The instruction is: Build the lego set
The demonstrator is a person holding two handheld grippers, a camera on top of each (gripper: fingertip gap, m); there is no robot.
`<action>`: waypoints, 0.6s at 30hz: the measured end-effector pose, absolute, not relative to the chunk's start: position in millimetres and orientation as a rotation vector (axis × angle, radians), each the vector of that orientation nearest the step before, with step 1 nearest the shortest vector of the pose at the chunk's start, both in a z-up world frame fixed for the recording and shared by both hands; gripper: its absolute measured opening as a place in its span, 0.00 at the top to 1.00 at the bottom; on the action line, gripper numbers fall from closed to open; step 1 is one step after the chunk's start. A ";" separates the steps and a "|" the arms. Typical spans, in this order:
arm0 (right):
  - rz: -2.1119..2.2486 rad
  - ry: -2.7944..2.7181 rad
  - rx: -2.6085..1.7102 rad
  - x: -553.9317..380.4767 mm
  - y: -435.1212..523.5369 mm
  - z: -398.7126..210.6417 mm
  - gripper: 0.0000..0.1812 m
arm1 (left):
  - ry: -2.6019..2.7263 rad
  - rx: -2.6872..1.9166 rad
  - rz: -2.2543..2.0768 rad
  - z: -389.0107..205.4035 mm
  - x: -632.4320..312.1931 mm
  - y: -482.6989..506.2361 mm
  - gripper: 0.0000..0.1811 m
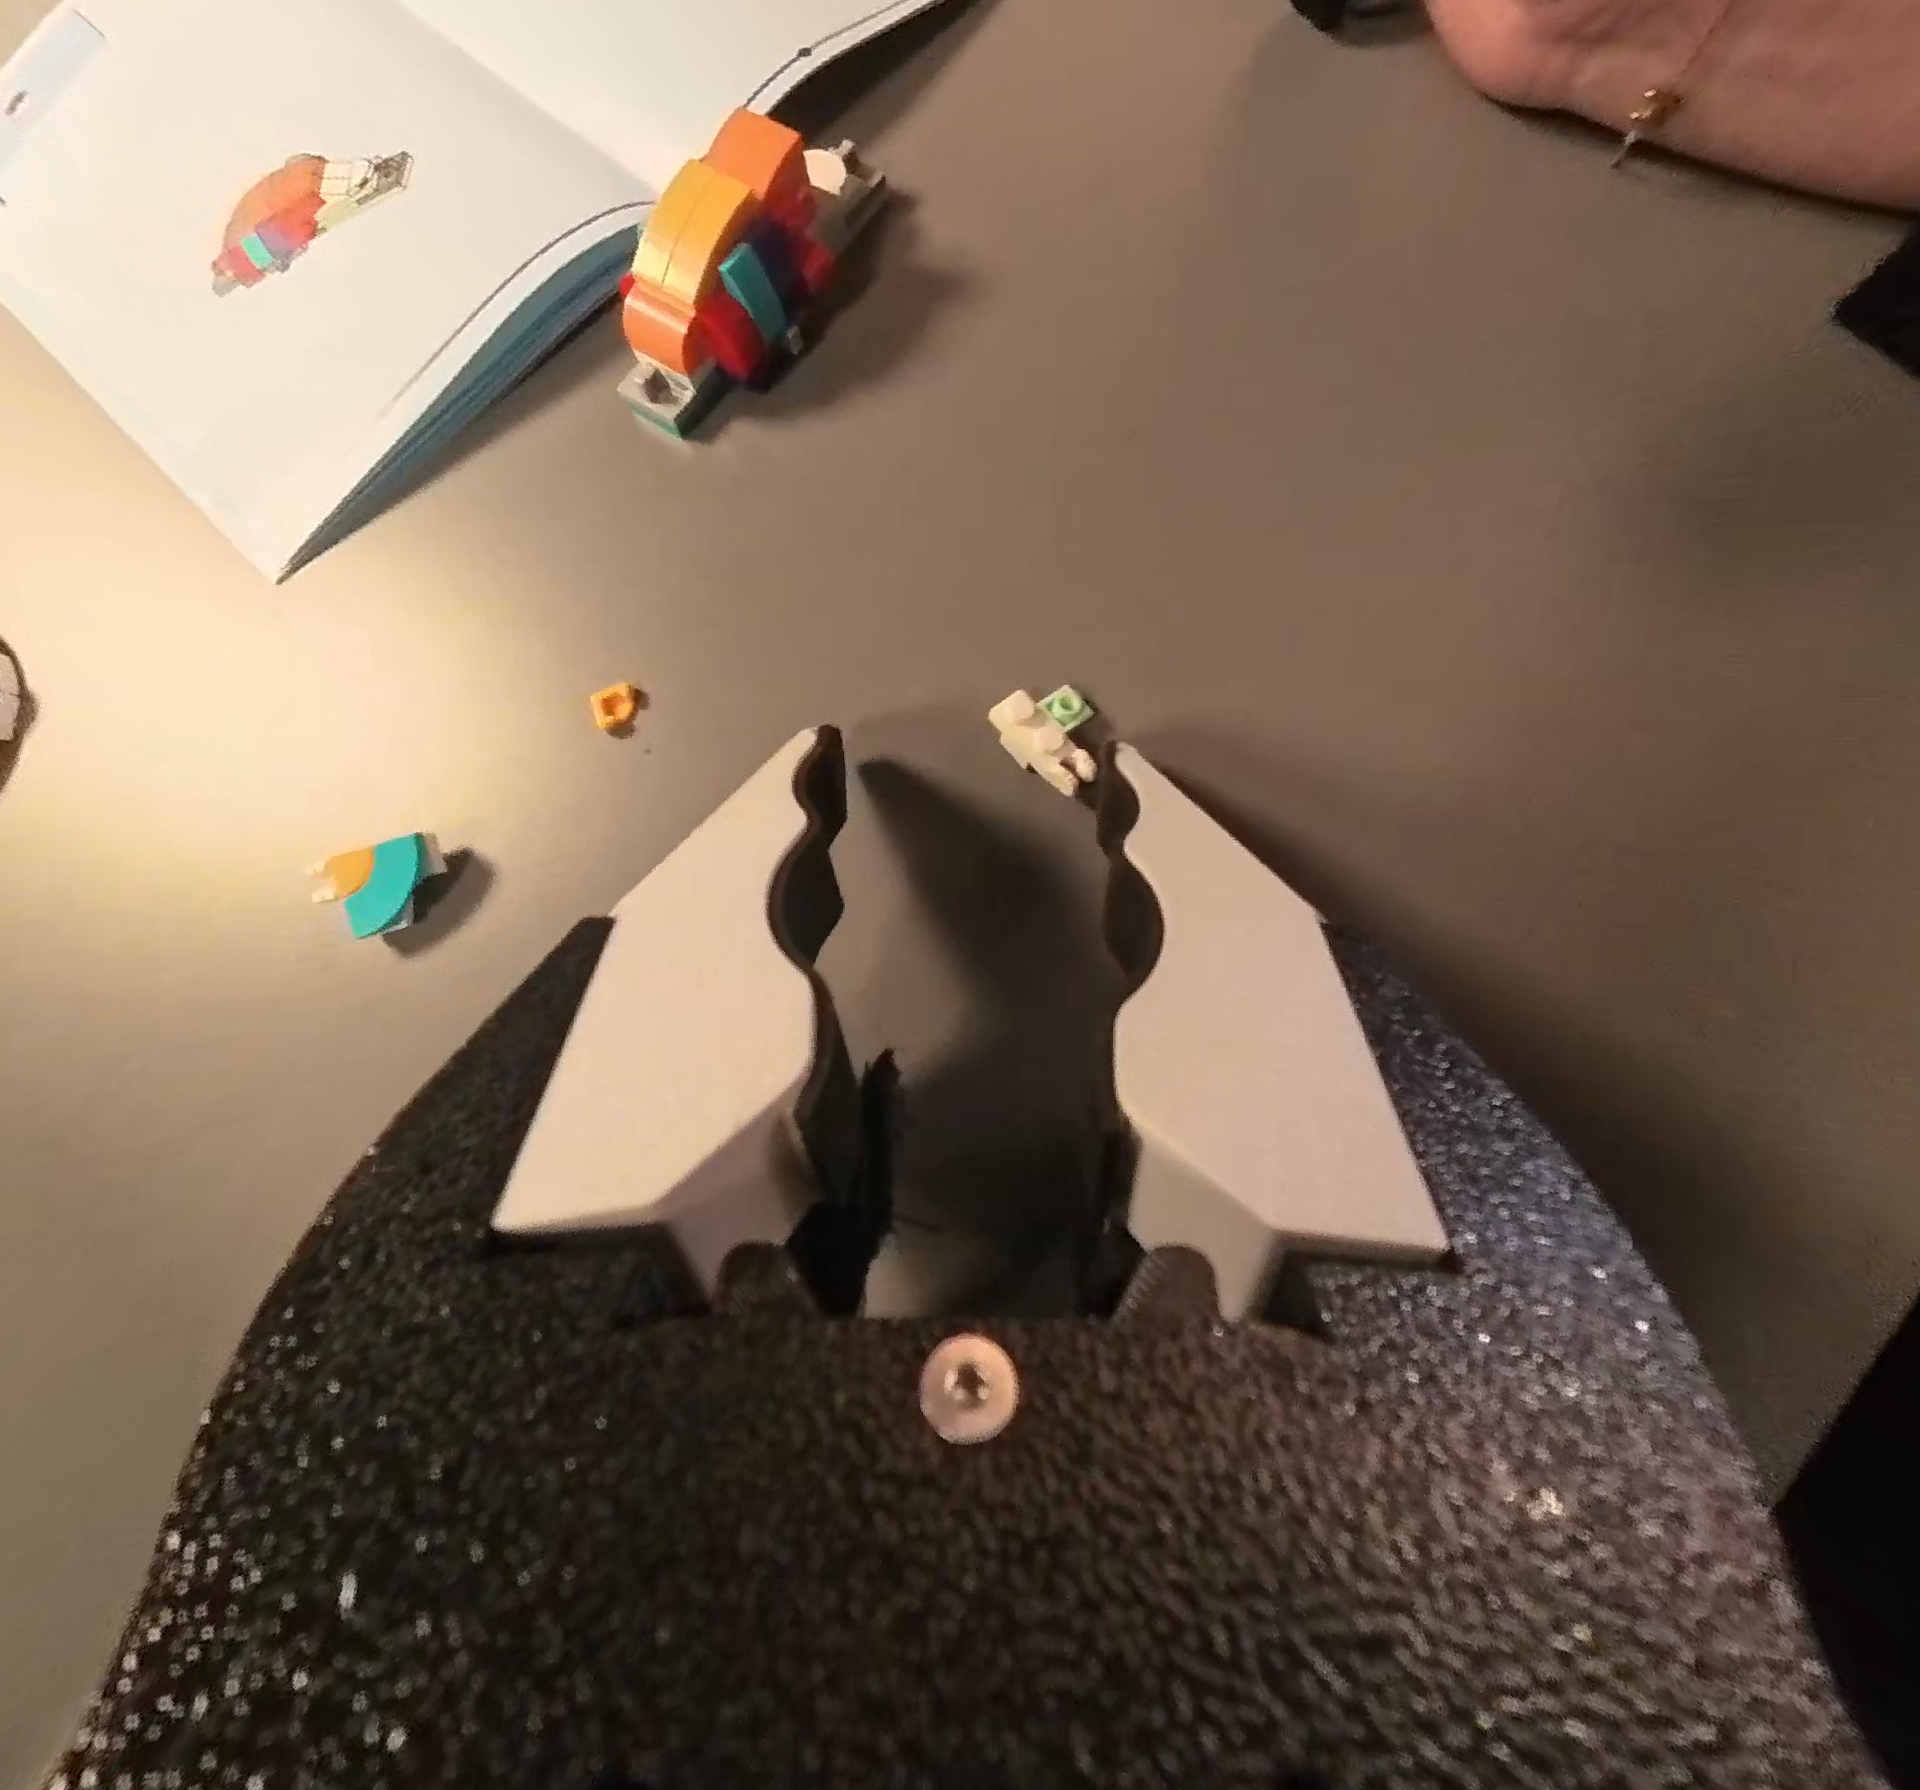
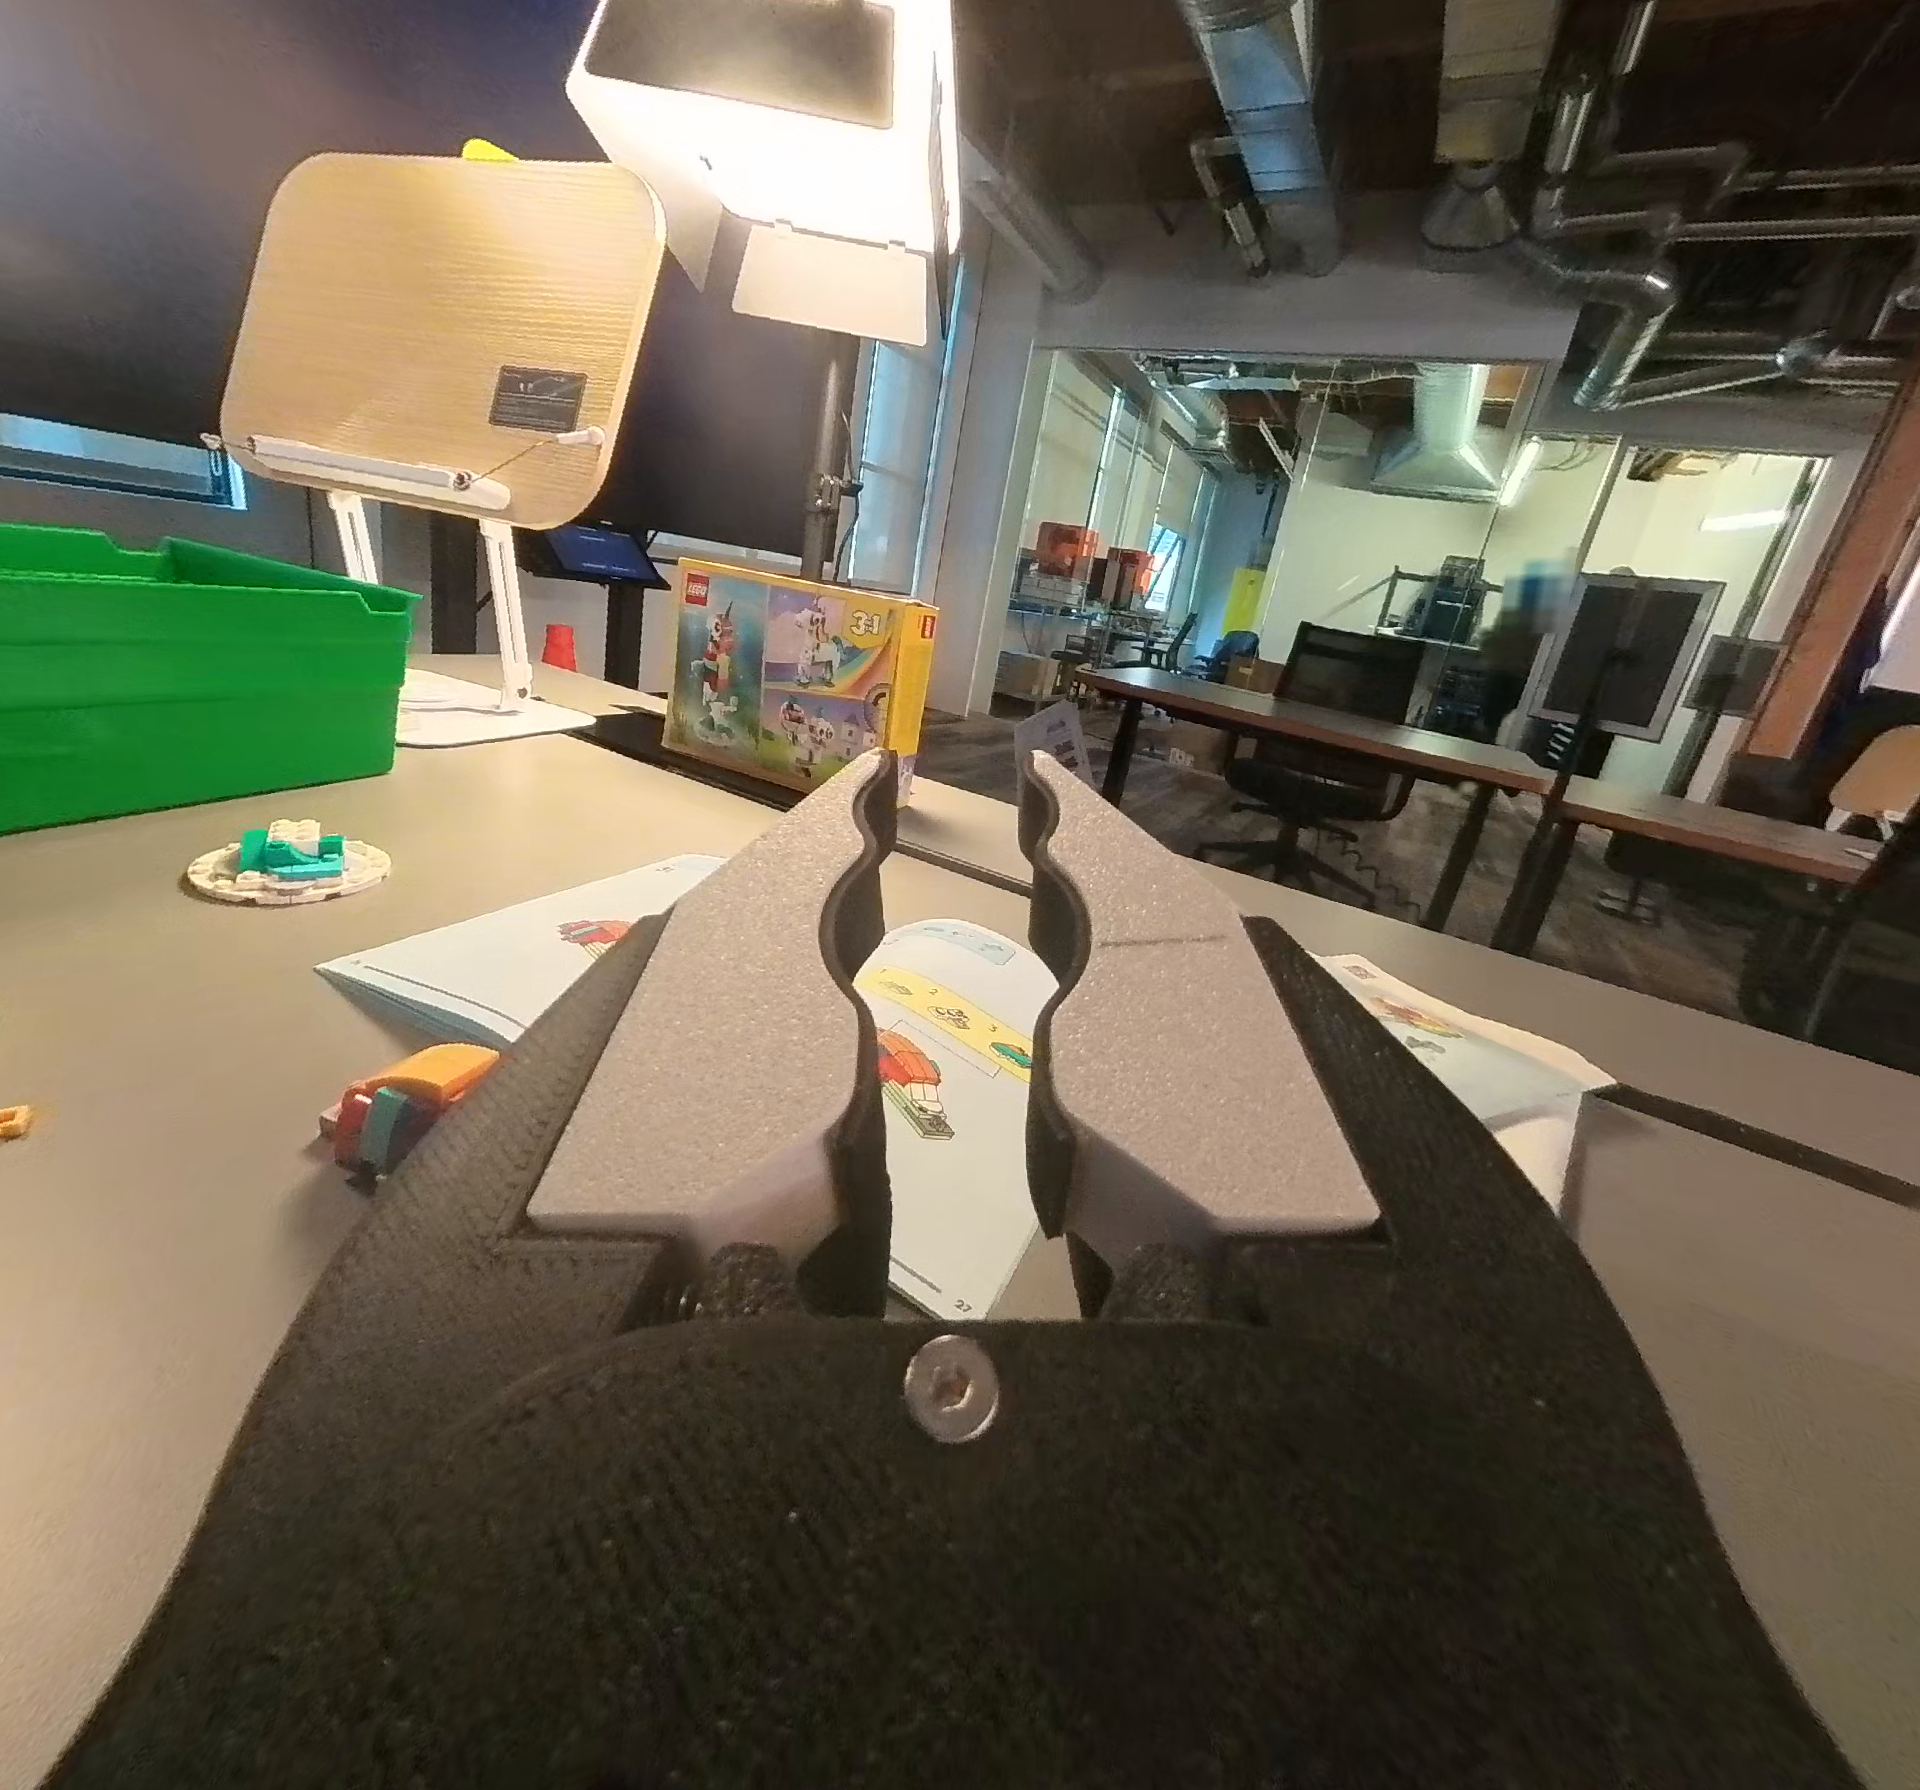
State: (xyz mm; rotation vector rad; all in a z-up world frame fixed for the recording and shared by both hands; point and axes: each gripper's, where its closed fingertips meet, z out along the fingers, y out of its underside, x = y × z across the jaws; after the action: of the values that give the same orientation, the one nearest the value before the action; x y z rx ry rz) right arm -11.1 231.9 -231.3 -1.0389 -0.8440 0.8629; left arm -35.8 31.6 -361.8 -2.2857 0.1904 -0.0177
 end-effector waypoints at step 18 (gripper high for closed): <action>0.871 -0.850 -1.035 -12.0 230.8 -231.0 0.88 | 0.218 -2.297 0.178 -357.8 -72.2 41.4 0.79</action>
State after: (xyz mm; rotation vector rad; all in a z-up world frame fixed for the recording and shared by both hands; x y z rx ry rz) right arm -12.0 230.8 -231.0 -1.0350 -0.8498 0.8706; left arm -72.2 41.4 -357.8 -2.2974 0.2182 0.1780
